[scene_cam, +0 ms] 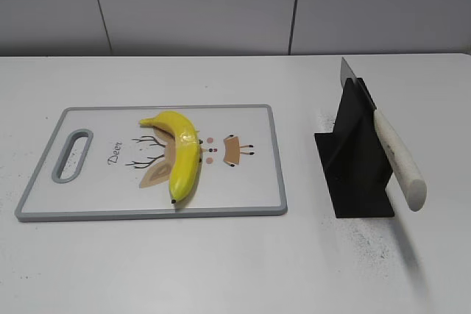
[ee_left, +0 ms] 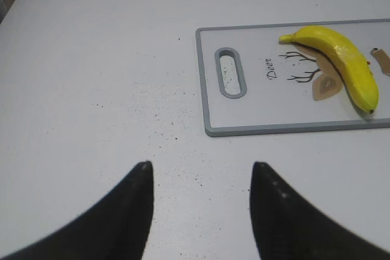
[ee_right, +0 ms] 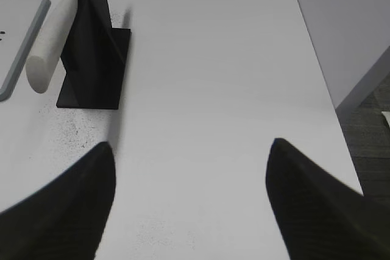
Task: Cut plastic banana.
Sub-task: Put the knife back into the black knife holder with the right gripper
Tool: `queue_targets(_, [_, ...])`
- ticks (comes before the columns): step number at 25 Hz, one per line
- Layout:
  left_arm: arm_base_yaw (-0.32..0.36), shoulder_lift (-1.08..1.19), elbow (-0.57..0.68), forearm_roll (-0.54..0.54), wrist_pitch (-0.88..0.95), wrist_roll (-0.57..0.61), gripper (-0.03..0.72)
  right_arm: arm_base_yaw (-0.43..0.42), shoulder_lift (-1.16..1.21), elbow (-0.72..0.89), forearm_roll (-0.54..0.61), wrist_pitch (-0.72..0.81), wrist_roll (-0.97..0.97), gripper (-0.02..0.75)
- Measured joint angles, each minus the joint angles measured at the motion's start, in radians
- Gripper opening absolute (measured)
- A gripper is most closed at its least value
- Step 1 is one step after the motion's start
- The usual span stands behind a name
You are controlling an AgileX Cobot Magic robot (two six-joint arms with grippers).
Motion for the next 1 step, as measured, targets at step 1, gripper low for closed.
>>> queue_targets(1, [0.000,0.000,0.000,0.000,0.000,0.000,0.490,0.000,0.000,0.000,0.000,0.000,0.000,0.582])
